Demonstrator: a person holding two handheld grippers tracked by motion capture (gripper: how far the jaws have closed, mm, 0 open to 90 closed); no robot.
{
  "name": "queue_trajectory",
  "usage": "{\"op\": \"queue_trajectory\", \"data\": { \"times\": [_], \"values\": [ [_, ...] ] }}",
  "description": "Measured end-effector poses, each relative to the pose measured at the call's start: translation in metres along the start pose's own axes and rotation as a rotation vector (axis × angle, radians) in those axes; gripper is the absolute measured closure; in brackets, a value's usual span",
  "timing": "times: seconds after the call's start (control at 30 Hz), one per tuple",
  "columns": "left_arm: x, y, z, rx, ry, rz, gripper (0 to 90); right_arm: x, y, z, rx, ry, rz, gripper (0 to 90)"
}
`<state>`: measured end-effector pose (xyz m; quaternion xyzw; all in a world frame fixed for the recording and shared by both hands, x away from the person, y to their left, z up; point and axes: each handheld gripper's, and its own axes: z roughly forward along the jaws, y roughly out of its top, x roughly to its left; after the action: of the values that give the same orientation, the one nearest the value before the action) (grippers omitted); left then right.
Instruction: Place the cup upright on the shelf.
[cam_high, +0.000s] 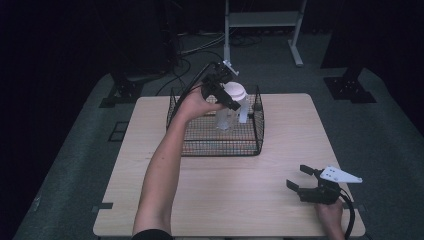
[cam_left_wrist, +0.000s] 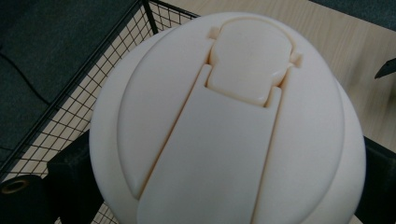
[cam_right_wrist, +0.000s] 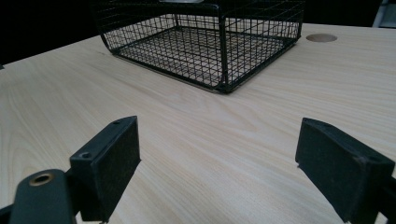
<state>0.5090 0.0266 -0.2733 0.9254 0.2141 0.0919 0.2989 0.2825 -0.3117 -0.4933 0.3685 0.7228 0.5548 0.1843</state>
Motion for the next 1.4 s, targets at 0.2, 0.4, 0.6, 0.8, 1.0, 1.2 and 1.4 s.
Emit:
{"op": "queue_trajectory", "data": {
  "times": [0.2, 0.4, 0.6, 0.8, 1.0, 1.2, 1.4],
  "values": [
    [0.004, -0.007, 0.013, 0.019, -0.002, -0.022, 5.2, 0.000, 0.000, 0.000, 0.000, -0.001, 0.005, 12.8],
    [0.009, -0.014, 0.021, 0.017, -0.009, -0.043, 5.2, 0.000, 0.000, -0.001, 0.002, -0.003, 0.010, 12.8],
    [0.011, -0.019, 0.031, 0.021, -0.009, -0.061, 5.2, 0.000, 0.000, -0.001, 0.005, -0.004, 0.006, 12.8],
    [0.012, -0.022, 0.039, 0.022, -0.009, -0.073, 5.2, 0.000, 0.000, -0.001, 0.007, -0.004, 0.005, 12.9],
    [0.014, -0.026, 0.049, 0.038, -0.006, -0.076, 5.1, 0.000, 0.000, -0.001, 0.007, -0.007, 0.005, 12.8],
    [0.014, -0.032, 0.054, 0.023, -0.012, -0.081, 5.1, -0.003, 0.000, -0.001, 0.003, -0.005, 0.015, 12.8],
    [0.018, -0.038, 0.058, 0.028, -0.009, -0.100, 5.1, -0.006, 0.000, -0.003, -0.017, 0.004, 0.032, 12.8]
  ]
}}
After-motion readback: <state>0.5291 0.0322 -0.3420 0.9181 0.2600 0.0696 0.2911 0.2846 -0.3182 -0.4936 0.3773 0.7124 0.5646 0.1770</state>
